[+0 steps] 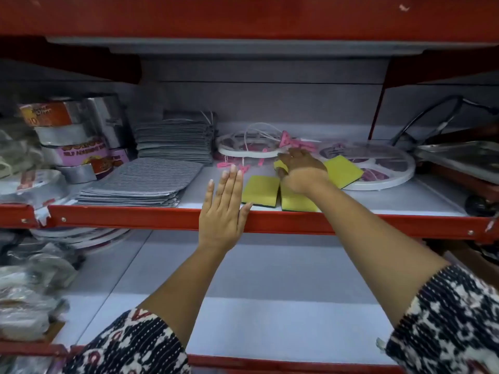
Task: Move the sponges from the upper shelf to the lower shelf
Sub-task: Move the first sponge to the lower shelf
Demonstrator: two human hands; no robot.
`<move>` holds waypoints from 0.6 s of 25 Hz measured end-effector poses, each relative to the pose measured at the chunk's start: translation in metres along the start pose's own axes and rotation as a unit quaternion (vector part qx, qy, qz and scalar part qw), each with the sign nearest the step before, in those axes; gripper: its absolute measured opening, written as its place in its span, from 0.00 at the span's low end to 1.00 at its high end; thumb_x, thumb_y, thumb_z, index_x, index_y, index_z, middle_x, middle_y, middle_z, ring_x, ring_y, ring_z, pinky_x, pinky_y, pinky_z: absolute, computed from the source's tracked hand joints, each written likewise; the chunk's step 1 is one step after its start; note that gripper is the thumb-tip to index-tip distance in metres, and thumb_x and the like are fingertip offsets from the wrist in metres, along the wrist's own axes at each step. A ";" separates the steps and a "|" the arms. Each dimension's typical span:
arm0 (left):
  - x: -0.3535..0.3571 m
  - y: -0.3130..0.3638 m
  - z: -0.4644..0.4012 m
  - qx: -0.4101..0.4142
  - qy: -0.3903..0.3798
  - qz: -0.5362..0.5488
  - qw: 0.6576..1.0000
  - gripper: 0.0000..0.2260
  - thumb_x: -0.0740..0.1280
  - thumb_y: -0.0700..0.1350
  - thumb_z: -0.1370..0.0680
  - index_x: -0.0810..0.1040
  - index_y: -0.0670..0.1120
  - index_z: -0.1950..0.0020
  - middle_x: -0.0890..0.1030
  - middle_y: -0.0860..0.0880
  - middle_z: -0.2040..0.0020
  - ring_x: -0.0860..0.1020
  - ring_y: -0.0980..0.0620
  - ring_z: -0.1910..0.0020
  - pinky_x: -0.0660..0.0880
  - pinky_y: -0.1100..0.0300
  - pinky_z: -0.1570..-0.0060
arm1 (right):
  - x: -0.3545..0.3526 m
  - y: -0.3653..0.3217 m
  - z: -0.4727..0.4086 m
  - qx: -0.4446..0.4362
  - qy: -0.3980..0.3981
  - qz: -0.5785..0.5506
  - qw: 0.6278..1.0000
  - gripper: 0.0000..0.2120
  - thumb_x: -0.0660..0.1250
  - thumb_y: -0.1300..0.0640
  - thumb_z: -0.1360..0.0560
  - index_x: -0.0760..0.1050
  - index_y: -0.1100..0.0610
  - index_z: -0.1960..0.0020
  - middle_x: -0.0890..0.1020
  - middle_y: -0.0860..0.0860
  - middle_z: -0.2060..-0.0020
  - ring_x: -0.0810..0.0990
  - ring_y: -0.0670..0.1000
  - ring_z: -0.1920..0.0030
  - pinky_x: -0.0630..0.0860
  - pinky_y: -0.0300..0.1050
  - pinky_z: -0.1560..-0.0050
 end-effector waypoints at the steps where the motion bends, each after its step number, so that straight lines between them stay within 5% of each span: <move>1: 0.001 -0.001 0.001 -0.008 0.014 -0.004 1.000 0.25 0.42 0.53 0.17 0.54 0.40 0.24 0.53 0.45 0.23 0.51 0.49 0.24 0.46 0.51 0.24 | 0.006 0.006 -0.007 0.023 -0.048 0.006 0.999 0.23 0.54 0.46 0.21 0.60 0.48 0.27 0.61 0.53 0.25 0.61 0.58 0.27 0.67 0.57 0.31; 6: 0.008 -0.003 0.006 0.000 0.069 -0.019 0.997 0.25 0.44 0.51 0.17 0.50 0.40 0.24 0.44 0.47 0.22 0.52 0.48 0.24 0.50 0.51 0.24 | 0.029 0.021 -0.031 0.026 -0.140 0.039 0.989 0.24 0.56 0.46 0.22 0.62 0.50 0.27 0.64 0.52 0.26 0.65 0.58 0.28 0.66 0.54 0.30; 15: 0.008 -0.002 0.007 0.005 0.079 -0.033 0.996 0.25 0.44 0.51 0.18 0.51 0.40 0.24 0.46 0.46 0.22 0.54 0.47 0.24 0.52 0.52 0.25 | 0.038 0.027 -0.054 0.036 -0.083 0.033 0.995 0.22 0.61 0.51 0.25 0.68 0.51 0.31 0.72 0.57 0.32 0.72 0.62 0.35 0.72 0.59 0.36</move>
Point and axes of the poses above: each hand's wrist, its own z-axis away from the middle knuckle, its own x-axis out of the palm, y = z × x, the point moved 6 cm from there along -z, towards the middle knuckle
